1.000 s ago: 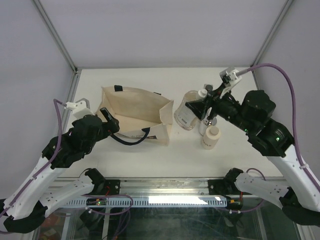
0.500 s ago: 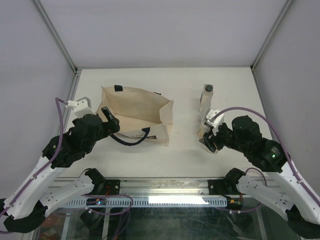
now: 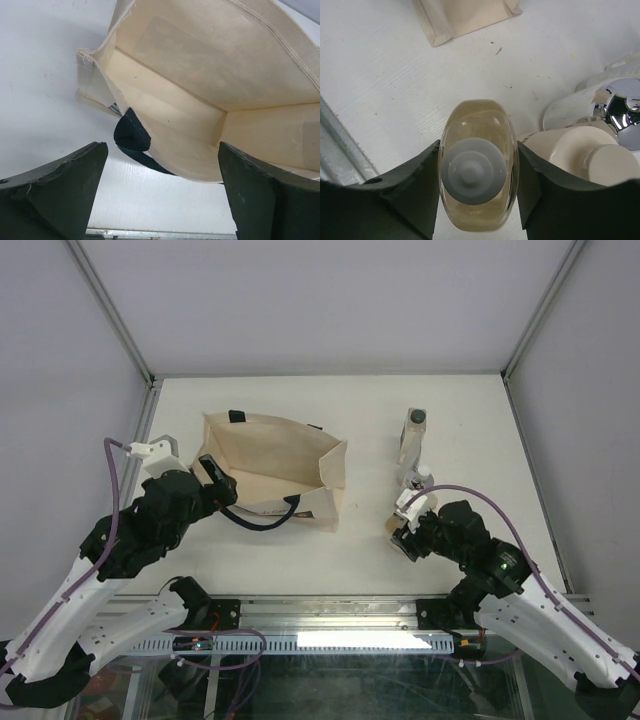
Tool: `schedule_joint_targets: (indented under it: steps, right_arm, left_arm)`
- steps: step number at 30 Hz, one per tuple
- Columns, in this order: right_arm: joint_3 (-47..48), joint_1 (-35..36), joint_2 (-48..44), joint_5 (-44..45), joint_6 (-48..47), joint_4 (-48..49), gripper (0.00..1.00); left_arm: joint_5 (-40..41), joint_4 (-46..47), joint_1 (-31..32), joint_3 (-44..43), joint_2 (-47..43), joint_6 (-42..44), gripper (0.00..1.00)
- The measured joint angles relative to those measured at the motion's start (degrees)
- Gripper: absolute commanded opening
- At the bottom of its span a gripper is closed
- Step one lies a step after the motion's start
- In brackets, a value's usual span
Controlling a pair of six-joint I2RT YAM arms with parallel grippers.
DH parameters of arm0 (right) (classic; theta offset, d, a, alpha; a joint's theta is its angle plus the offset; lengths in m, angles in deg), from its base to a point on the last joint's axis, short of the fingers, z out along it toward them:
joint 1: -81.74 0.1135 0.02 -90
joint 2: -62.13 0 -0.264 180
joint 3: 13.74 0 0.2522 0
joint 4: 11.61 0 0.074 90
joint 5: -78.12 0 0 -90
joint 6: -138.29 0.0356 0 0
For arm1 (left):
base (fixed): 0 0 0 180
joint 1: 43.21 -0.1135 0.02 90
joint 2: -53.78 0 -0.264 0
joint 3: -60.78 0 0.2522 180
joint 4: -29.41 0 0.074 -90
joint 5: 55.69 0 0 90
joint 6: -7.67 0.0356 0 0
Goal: Take the personal care products out of the canvas bag
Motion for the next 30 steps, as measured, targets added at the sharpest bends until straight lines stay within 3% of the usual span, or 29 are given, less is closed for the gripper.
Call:
schedule_joint_targets:
  steps: [6, 12, 18, 24, 27, 30]
  right_arm:
    - [-4.4, 0.0, -5.5, 4.5, 3.5, 4.5, 0.0]
    - [-4.4, 0.1, -5.2, 5.7, 5.1, 5.6, 0.02]
    - [-4.4, 0.2, -3.3, 6.6, 6.1, 6.0, 0.38]
    - [-4.4, 0.2, -3.8, 7.1, 6.7, 6.0, 0.56]
    - [-4.4, 0.2, -3.8, 7.3, 6.8, 6.1, 0.6]
    - [-4.3, 0.2, -3.8, 8.6, 6.2, 7.1, 0.81]
  left_arm:
    - [0.0, -0.3, 0.0, -0.6, -0.5, 0.0, 0.99]
    - [0.0, -0.3, 0.0, -1.2, -0.8, 0.0, 0.99]
    - [0.1, -0.3, 0.0, -3.1, 0.2, 0.1, 0.99]
    - [0.1, -0.2, 0.0, -3.5, 1.0, 0.3, 0.99]
    - [0.1, -0.2, 0.0, -3.5, 1.2, 0.3, 0.99]
    - [0.1, -0.2, 0.0, -3.5, 1.2, 0.5, 0.99]
